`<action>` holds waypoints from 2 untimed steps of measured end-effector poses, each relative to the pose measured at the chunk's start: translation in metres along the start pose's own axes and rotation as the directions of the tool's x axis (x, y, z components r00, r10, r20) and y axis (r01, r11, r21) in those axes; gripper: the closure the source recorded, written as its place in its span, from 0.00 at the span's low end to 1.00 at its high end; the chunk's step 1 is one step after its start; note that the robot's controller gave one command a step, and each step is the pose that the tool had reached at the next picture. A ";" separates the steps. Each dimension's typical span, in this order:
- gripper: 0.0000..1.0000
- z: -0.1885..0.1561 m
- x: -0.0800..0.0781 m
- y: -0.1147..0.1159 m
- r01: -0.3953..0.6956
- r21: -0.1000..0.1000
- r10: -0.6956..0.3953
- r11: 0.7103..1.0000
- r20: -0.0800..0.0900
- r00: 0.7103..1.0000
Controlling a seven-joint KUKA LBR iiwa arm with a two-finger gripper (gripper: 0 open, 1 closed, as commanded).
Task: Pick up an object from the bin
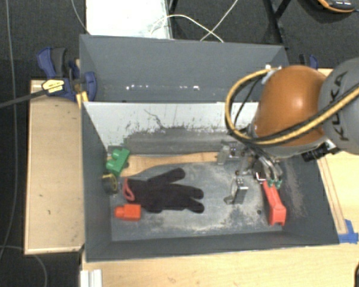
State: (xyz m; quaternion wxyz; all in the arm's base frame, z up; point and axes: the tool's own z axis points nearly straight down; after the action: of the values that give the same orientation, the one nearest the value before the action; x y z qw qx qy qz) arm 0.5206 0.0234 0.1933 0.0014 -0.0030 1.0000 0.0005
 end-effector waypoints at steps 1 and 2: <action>0.00 0.000 0.000 0.000 0.000 0.000 0.000 1.000 0.000 1.000; 0.00 0.054 0.016 0.069 0.017 -0.003 -0.017 1.000 -0.002 1.000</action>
Offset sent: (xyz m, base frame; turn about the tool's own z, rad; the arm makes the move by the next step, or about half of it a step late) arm -0.0154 0.0652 -0.0523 -0.0122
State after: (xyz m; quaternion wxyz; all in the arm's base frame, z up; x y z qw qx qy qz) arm 0.5041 0.0919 0.1396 0.0001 -0.0116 0.9999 0.0021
